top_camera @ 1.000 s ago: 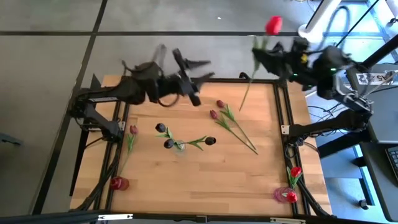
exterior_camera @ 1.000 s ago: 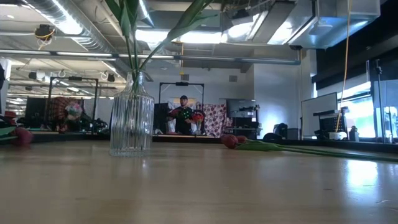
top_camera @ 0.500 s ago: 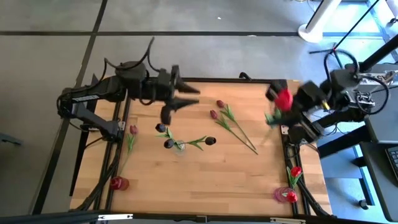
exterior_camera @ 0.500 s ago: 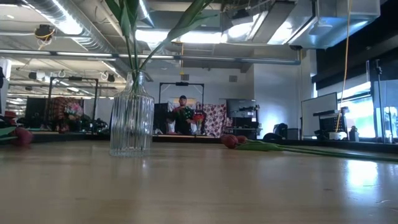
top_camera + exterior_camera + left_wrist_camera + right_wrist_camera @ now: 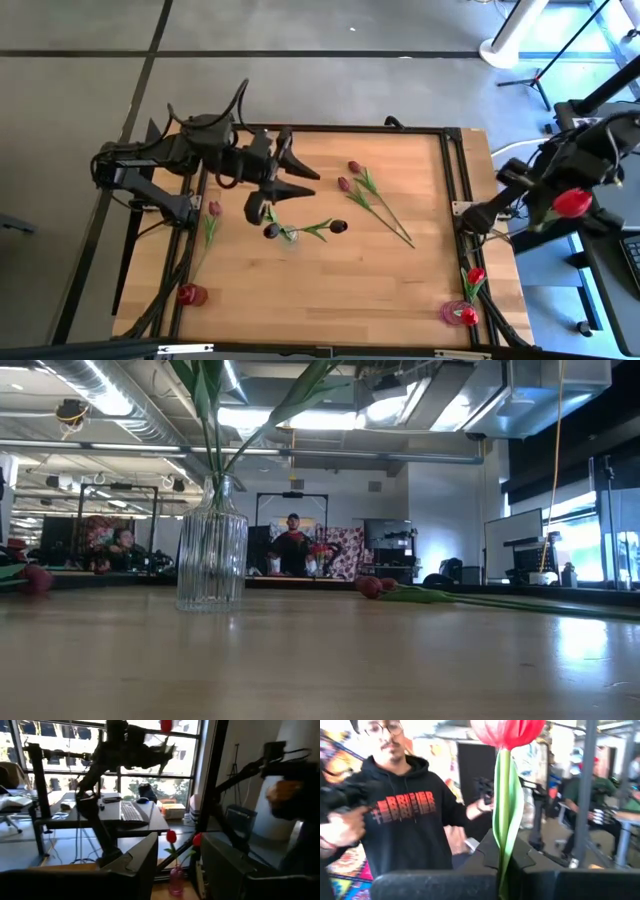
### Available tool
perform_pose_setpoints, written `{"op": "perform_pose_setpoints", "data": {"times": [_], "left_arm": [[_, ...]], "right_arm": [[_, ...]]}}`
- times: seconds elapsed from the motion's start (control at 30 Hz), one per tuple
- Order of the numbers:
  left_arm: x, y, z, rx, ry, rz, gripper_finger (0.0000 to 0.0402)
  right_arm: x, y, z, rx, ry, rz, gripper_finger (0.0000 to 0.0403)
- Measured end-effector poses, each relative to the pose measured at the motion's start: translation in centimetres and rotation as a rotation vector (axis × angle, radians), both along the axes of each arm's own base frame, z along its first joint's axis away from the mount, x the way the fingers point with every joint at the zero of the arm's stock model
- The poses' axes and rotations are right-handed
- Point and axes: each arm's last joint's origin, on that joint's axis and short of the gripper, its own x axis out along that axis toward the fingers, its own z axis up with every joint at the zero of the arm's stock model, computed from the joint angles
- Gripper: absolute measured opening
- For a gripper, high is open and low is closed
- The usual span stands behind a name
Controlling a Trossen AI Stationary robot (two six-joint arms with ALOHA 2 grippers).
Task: Sort flowers into vase by color
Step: Put the red flower into the violet transparent vase
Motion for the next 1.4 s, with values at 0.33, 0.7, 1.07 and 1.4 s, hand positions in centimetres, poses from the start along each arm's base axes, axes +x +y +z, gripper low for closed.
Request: {"op": "perform_pose_setpoints", "data": {"times": [0.33,0.7,1.07,1.4], "left_arm": [[1.9,-1.5,-0.8,-0.057,-0.005,-0.031,0.0142],[1.9,-1.5,-0.7,-0.134,0.006,-0.021,0.0142],[1.9,-1.2,-0.8,-0.16,0.009,0.078,0.0142],[1.9,-1.2,-0.8,-0.162,0.011,0.083,0.0142]], "right_arm": [[-1.4,-0.1,-8.2,0.168,-0.042,0.217,0.0001],[0.3,4.0,-15.7,0.207,-0.141,0.423,0.0001],[-0.9,6.6,-17.9,0.159,-0.123,0.446,0.0001],[-0.8,8.5,-18.8,0.096,-0.077,0.396,0.0001]]}}
